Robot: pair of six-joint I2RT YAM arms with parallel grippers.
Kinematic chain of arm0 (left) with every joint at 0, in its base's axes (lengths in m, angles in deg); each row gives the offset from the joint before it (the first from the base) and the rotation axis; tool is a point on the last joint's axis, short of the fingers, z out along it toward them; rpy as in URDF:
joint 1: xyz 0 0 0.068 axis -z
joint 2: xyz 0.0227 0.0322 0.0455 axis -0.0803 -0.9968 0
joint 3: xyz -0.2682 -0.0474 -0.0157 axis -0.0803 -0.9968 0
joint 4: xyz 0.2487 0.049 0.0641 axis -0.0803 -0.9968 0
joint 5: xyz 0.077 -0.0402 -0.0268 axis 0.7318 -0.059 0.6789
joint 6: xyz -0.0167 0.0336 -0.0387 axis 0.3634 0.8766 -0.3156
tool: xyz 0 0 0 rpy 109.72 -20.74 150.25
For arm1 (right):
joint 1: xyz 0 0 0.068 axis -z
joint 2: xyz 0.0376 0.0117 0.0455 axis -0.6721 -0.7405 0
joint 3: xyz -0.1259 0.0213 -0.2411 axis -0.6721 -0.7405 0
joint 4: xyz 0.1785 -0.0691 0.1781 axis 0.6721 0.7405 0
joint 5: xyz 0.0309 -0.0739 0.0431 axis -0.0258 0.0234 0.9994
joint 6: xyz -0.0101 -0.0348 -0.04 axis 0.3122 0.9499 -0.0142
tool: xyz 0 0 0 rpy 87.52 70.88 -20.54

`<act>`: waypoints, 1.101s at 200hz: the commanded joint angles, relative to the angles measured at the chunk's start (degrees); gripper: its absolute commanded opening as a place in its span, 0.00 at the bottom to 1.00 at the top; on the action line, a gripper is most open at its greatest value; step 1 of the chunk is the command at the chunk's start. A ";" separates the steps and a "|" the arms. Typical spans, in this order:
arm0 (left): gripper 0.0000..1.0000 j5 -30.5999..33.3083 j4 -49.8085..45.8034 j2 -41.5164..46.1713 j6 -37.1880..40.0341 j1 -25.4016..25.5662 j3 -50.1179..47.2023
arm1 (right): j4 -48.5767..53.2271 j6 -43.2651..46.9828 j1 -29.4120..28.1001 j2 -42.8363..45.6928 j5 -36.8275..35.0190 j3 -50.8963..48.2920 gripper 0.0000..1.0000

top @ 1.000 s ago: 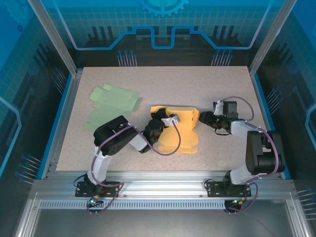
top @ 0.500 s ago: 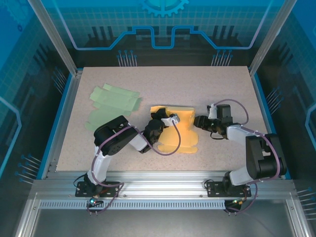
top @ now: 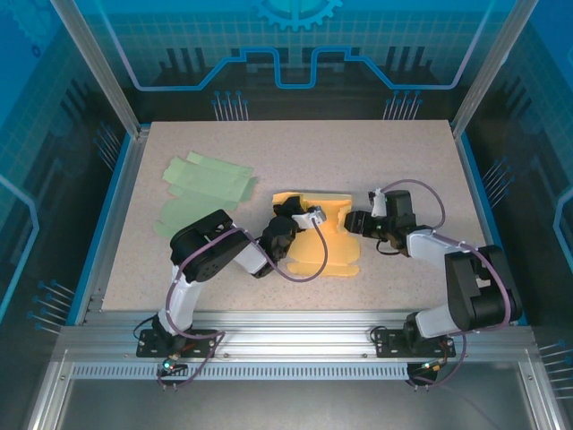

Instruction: Fold the paper box

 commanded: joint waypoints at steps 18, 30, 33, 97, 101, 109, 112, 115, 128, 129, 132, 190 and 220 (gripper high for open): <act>0.00 -1.46 1.41 -0.05 -0.42 0.34 -0.43 | -0.63 1.93 -1.51 3.40 -1.30 -1.57 0.60; 0.00 -1.53 1.49 -0.06 -0.42 0.34 -0.53 | -0.09 2.05 -1.49 3.76 -2.47 -1.68 0.60; 0.00 -1.52 1.54 -0.07 -0.42 0.34 -0.53 | -0.01 2.11 -1.55 3.73 -2.72 -1.68 0.60; 0.00 -2.84 1.60 0.67 -0.95 0.38 -1.42 | -1.58 2.84 -2.66 -1.47 -7.36 1.74 0.60; 0.00 -2.97 1.58 0.77 -1.07 0.34 -1.38 | -1.35 3.01 -3.09 -1.86 -8.34 2.10 0.60; 0.00 -3.04 1.58 0.89 -1.27 0.34 -1.57 | -1.04 3.24 -3.77 -2.66 -10.64 2.76 0.59; 0.00 -3.11 1.62 0.93 -1.35 0.34 -1.56 | -0.99 3.26 -4.01 -2.95 -11.42 2.98 0.59; 0.00 -3.17 1.58 0.97 -1.45 0.34 -1.63 | -0.94 3.23 -4.22 -3.30 -12.12 3.17 0.59; 0.00 -3.45 1.41 1.20 -1.65 0.43 -1.81 | -1.41 2.97 -5.13 -4.56 -14.38 3.81 0.57; 0.00 -3.50 1.40 1.18 -1.65 0.38 -1.77 | -1.52 2.91 -5.19 -4.61 -14.53 3.83 0.57; 0.00 -3.57 1.40 1.22 -1.73 0.42 -1.88 | -1.73 2.93 -5.39 -4.92 -14.91 3.91 0.57; 0.00 -4.93 0.55 1.33 -2.08 0.43 -2.16 | -2.05 3.30 -9.06 -7.92 -23.93 7.31 0.52; 0.00 -4.82 0.42 1.39 -2.36 0.48 -1.83 | -1.52 2.83 -9.69 -10.62 -25.86 9.13 0.42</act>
